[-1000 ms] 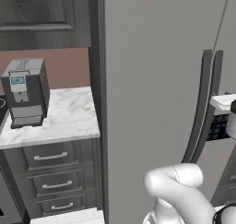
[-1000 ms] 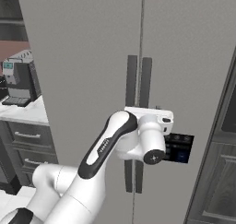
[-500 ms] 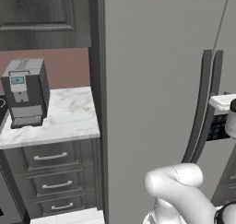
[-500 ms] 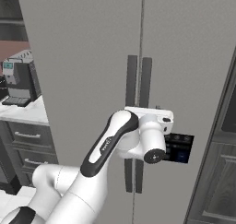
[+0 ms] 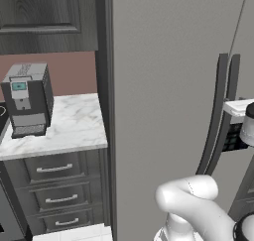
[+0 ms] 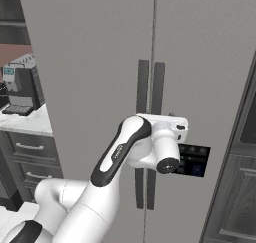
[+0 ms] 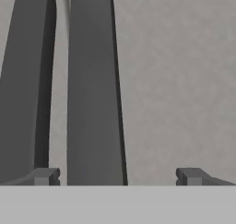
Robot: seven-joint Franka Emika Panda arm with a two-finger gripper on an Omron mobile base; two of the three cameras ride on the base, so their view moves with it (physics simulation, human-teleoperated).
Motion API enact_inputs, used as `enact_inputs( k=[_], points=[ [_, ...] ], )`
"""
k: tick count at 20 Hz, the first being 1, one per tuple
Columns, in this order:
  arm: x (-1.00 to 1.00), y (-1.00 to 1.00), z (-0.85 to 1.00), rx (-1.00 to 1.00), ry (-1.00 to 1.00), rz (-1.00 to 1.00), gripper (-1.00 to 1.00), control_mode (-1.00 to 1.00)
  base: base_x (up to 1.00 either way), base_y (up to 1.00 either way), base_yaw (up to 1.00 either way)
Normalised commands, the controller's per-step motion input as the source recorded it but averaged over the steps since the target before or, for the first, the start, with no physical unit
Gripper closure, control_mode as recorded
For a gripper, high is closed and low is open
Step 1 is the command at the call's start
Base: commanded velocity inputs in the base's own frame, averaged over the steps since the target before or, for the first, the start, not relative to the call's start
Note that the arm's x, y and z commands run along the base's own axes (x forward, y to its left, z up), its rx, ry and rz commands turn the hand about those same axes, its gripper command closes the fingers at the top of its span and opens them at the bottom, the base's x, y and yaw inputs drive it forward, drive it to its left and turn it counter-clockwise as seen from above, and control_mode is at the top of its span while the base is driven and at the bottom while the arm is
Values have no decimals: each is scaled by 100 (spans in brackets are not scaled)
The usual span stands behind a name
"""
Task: Open the freezer door, pick up the ice cube tray from the freezer, and place it on the dining counter.
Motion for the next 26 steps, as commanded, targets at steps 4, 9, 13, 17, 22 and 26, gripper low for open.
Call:
enact_inputs(
  k=[4, 9, 13, 17, 22, 26],
  points=[
    [7, 4, -1, 0, 0, 0, -100, -100, 0, 0, 0],
    [16, 2, -5, 0, 0, 0, -100, -100, 0, 0, 0],
    [22, 0, -7, 0, 0, 0, -100, -100, 0, 0, 0],
    [22, 1, -5, 0, 0, 0, -100, -100, 0, 0, 0],
    [2, 0, 0, 0, 0, 0, -100, -100, 0, 0, 0],
    [0, 0, 0, 0, 0, 0, -100, -100, 0, 0, 0]
  ],
)
